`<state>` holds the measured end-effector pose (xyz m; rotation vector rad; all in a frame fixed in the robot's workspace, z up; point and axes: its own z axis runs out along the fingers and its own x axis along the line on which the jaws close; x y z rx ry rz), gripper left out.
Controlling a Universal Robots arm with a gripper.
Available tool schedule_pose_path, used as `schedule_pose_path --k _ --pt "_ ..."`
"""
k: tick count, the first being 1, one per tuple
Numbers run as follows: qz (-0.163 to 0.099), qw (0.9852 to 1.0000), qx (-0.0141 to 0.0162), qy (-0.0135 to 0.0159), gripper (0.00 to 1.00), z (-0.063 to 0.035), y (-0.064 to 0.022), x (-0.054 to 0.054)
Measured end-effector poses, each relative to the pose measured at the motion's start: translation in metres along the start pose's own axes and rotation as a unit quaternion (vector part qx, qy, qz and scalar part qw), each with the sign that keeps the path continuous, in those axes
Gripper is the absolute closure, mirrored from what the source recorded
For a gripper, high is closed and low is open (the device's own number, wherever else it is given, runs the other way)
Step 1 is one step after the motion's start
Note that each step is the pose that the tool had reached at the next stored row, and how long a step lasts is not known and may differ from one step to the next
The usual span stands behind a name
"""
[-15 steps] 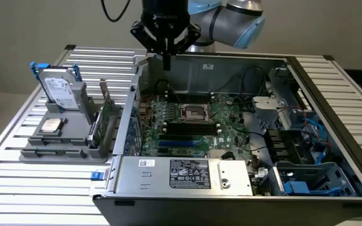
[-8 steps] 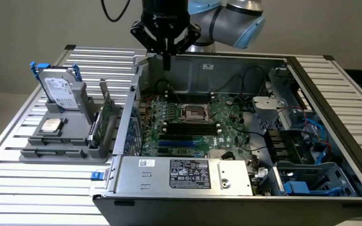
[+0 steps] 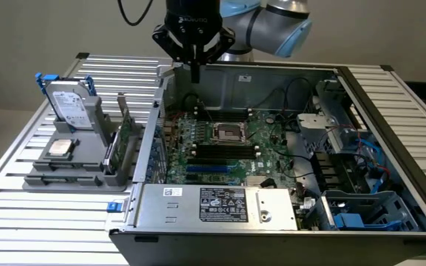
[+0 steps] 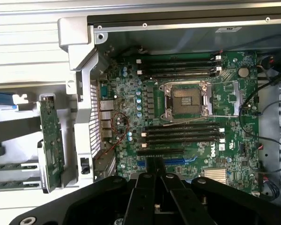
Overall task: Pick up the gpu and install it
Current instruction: 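Reach for the gpu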
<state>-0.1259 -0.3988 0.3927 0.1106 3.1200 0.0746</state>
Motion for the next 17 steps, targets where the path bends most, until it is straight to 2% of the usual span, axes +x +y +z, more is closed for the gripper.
schedule_pose_path --k 6,17 --pt "0.000 1.0000 0.0003 0.0059 0.89 0.0015 -0.0020 0.027" --pt "0.000 1.0000 0.0004 0.0063 0.89 0.0112 -0.0060 0.077"
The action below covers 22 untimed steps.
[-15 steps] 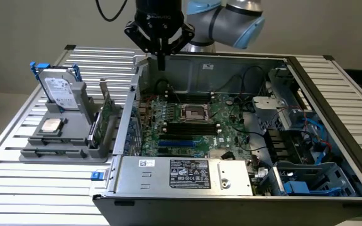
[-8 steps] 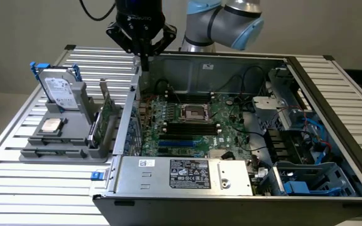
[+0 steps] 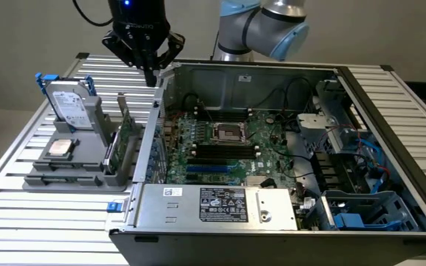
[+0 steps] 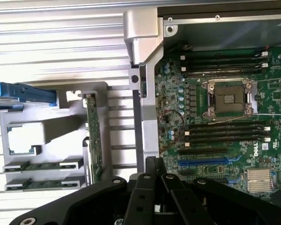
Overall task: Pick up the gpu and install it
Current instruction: 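Reach for the gpu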
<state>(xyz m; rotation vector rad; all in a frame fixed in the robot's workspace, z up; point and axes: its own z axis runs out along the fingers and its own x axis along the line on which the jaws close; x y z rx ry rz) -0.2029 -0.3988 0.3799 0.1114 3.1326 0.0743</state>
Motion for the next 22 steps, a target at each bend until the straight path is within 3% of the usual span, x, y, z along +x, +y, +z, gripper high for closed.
schedule_pose_path --k 15,19,22 --pt "0.000 1.0000 0.0000 0.0000 0.89 0.0240 -0.0073 0.067" --pt "0.000 1.0000 0.0001 0.0005 0.89 0.0293 -0.0135 0.079" --pt "0.000 1.0000 0.0000 0.0004 0.89 0.0294 -0.0136 0.079"
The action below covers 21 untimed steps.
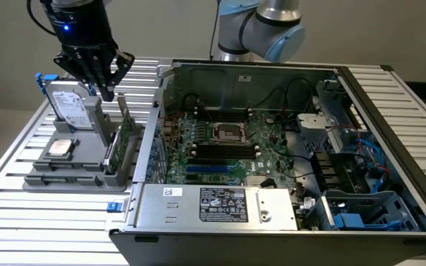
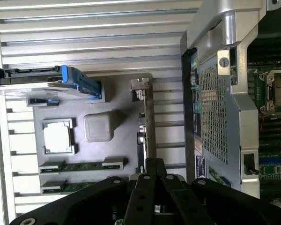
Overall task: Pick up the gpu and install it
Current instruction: 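Reach for the gpu, then pick up the gpu and move the gpu toward the slot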
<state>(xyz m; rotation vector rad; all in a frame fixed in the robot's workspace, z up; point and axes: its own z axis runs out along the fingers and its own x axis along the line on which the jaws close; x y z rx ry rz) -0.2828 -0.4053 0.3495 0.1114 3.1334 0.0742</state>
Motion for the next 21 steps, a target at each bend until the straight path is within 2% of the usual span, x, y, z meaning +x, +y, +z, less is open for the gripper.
schedule_pose_path --k 14,15,16,18,19,20,21 --pt "0.000 1.0000 0.0000 0.0000 0.88 0.0000 0.0000 0.0001" --pt "0.000 1.0000 0.0000 0.0000 0.83 0.0000 0.0000 0.0001" --pt "0.000 1.0000 0.0000 0.0000 0.83 0.0000 0.0000 0.0001" --pt "0.000 1.0000 0.0000 0.0000 0.70 0.0000 0.0000 0.0001" --pt "0.000 1.0000 0.0000 0.0000 0.70 0.0002 0.0000 0.0001" --pt "0.000 1.0000 0.0000 -0.0001 0.64 0.0019 -0.0002 0.0014" --pt "0.000 1.0000 0.0001 0.0000 0.64 0.0035 -0.0013 0.0024"
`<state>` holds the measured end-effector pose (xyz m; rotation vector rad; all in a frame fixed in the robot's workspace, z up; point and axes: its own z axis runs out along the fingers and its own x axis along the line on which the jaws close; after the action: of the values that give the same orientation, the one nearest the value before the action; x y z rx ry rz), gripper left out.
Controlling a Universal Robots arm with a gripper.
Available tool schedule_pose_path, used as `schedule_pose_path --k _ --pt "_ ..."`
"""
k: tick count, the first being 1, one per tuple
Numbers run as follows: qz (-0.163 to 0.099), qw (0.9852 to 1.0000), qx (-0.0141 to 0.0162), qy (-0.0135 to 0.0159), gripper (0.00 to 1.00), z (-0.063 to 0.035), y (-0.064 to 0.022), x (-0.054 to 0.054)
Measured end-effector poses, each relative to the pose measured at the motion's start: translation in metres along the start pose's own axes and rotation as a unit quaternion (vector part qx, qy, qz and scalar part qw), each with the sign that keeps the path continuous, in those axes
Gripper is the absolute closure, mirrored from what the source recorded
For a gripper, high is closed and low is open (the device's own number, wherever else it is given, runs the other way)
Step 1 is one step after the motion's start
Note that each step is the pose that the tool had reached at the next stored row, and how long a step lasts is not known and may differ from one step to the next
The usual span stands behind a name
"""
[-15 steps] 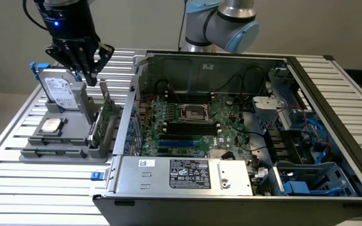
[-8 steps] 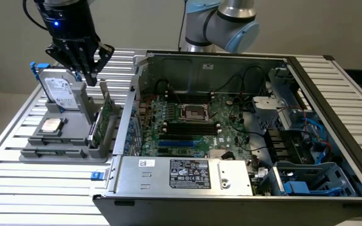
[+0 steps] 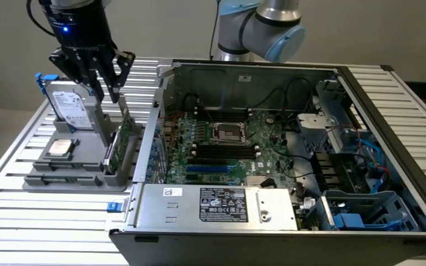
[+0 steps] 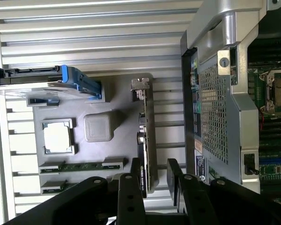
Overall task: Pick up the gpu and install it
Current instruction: 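Pick up the gpu and move the gpu toward the slot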
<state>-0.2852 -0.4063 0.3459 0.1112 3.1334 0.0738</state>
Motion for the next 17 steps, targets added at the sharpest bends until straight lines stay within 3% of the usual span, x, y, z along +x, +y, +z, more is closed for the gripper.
schedule_pose_path --k 2,9,17 --pt "0.000 1.0000 -0.0001 0.0005 0.64 0.0035 -0.0032 0.001" --pt "-0.003 1.0000 0.0002 0.0068 0.64 0.0152 -0.0176 0.001" --pt "-0.013 0.9999 -0.0004 0.0090 0.64 0.0293 -0.0266 0.002"
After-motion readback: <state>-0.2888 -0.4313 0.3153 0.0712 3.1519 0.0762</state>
